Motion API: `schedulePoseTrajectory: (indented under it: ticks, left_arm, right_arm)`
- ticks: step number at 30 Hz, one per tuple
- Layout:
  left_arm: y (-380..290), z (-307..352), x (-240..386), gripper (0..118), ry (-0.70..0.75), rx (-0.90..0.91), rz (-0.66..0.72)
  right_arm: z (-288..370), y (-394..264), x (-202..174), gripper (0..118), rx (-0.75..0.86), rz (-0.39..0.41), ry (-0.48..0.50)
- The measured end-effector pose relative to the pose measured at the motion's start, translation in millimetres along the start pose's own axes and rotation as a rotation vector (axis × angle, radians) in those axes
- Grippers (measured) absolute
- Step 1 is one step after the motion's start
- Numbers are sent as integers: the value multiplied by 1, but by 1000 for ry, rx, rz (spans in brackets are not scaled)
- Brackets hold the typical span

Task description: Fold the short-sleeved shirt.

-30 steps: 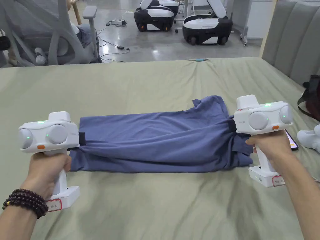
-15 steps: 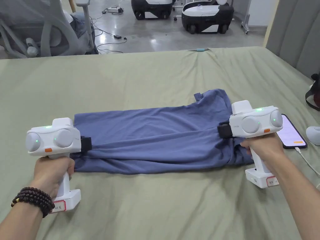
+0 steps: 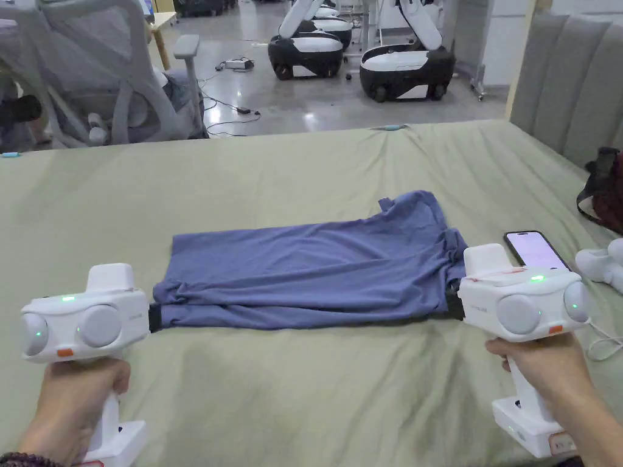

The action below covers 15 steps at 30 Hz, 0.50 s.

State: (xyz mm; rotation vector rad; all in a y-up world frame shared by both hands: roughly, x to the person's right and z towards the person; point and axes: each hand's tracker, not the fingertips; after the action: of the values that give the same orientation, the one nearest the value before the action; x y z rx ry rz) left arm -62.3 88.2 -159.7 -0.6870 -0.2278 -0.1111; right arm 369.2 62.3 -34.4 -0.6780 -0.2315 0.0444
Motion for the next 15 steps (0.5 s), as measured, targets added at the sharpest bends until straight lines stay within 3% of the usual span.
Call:
schedulePoseTrajectory:
  ticks: [6,8,9,10,11,15]
  left_arm:
    - [-1,-34,0,0,-2,-41,15]
    - [8,-50,0,26,2,-49,21]
    - [12,-59,5,55,25,-59,12]
    - [16,-68,7,71,34,-62,7]
    - [20,-77,7,77,33,-67,4]
    - [28,-105,11,72,15,-118,19]
  right_arm:
    - [10,-4,-7,0,12,29,27]
    - [10,-4,-6,0,13,22,31]
    - [7,-3,-6,0,13,22,26]
    - [4,-3,-6,0,10,28,17]
    - [3,-3,-7,0,5,41,7]
    - [-6,-5,-4,0,-14,54,20]
